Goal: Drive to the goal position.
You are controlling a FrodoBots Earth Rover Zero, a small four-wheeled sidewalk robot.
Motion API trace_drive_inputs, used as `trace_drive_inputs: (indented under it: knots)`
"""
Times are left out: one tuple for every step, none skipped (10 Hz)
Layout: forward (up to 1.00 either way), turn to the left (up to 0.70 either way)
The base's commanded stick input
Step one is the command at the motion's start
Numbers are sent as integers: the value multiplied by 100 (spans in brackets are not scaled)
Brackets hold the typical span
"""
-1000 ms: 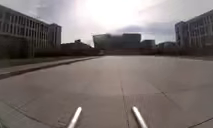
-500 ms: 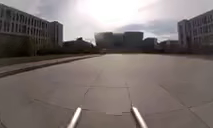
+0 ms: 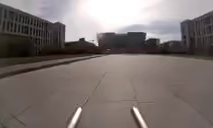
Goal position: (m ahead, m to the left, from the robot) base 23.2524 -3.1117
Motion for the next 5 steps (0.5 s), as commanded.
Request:
trace_drive_inputs:
  knots:
    - [100,-27]
    - [100,-27]
    - [100,-27]
    - [100,-27]
    - [100,-27]
